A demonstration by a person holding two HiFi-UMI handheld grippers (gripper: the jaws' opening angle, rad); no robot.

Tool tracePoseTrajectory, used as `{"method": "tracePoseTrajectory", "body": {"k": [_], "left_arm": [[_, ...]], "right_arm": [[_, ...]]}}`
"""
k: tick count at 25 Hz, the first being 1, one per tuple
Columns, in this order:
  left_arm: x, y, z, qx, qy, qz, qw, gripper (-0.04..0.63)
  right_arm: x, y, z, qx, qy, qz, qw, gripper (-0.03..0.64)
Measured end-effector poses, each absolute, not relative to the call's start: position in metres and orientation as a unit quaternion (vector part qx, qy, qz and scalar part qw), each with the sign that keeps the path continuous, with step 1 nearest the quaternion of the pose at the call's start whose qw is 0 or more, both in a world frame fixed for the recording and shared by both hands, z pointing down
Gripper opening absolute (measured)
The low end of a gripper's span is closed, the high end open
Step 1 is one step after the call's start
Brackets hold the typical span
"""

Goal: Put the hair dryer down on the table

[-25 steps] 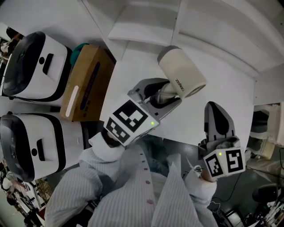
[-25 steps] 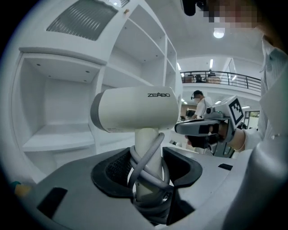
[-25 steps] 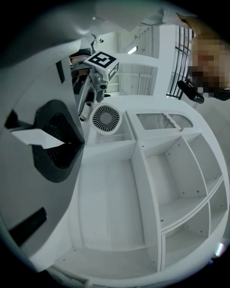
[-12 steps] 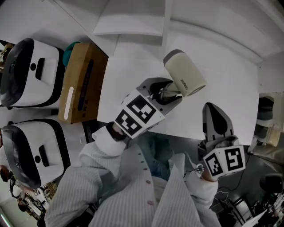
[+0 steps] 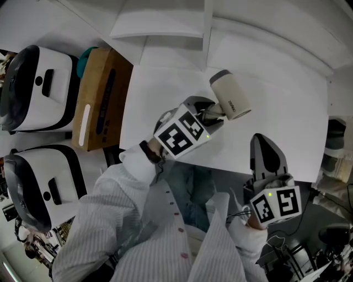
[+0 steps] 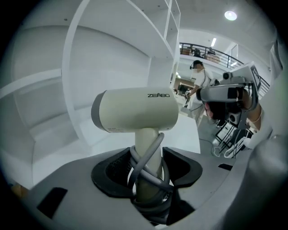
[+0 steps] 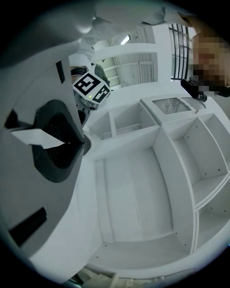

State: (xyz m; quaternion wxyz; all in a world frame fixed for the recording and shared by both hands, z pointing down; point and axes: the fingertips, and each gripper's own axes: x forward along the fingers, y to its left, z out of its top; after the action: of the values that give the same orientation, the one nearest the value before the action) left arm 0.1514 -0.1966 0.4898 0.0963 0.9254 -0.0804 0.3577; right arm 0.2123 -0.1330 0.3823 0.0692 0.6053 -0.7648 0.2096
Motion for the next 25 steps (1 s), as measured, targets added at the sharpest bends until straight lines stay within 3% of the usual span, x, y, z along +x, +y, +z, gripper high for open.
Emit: {"method": "tracePoseTrajectory", "body": {"k": [25], "left_arm": [[0.157,-0.170,0.591,0.867,-0.023,0.492,0.073,0.219]], "right_arm": [[0.226,-0.120,0.418,0.612,-0.746,0.254,0.067,0.011]]}}
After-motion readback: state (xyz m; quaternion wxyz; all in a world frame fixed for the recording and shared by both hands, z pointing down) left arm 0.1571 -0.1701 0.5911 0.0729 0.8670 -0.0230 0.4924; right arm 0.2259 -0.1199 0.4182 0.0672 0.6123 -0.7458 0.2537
